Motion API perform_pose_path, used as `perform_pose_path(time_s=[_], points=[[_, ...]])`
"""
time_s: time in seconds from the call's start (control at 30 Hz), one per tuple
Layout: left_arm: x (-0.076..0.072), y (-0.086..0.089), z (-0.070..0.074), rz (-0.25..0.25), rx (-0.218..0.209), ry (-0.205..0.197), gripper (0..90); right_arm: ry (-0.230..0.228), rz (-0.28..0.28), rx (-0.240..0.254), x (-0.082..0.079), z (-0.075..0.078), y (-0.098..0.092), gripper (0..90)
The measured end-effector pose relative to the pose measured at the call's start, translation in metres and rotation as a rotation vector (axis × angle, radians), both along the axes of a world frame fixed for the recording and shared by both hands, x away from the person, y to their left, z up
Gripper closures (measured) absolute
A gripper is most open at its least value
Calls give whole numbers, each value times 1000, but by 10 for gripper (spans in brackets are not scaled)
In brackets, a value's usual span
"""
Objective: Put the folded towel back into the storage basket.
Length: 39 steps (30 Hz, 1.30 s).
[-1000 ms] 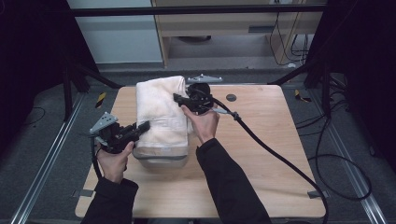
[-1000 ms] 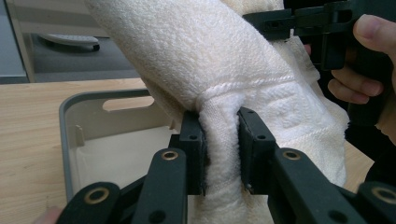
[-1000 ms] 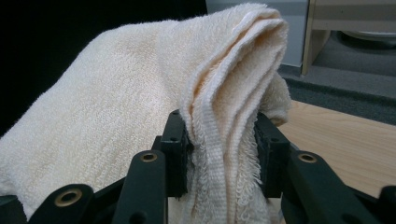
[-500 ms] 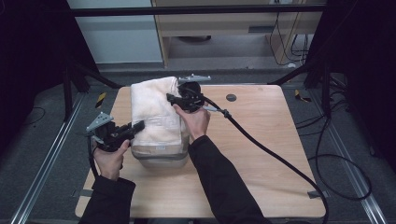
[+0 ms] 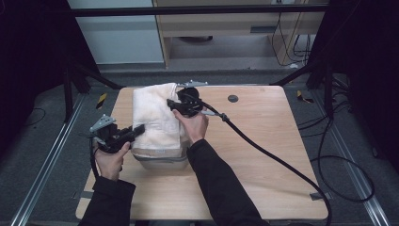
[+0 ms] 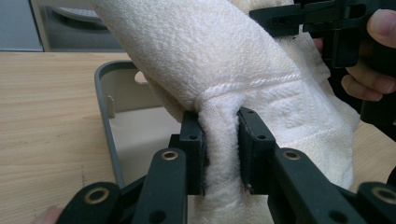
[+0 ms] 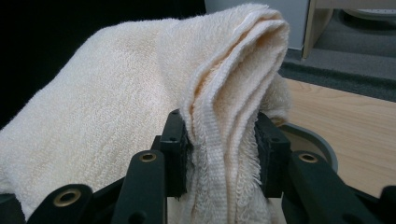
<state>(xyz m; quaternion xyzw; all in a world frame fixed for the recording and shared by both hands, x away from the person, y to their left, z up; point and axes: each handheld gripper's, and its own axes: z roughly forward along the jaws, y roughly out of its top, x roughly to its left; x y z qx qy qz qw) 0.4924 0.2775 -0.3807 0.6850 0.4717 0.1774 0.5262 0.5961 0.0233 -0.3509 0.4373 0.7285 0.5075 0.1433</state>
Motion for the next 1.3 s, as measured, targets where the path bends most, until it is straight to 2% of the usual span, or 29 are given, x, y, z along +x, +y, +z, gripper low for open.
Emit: perform_pose_path(time_s=[0.2, 0.53, 0.83, 1.3], points=[[2, -2, -7, 2, 25, 17, 731, 4, -3, -7, 2, -10, 1, 622], [7, -5, -19, -1, 69, 52, 731, 40, -22, -18, 4, -30, 1, 617], [10, -6, -27, 0, 99, 73, 730, 44, -26, -25, 5, -43, 1, 612], [14, -9, -42, 6, 155, 106, 731, 58, -26, -69, 5, -62, 2, 598]])
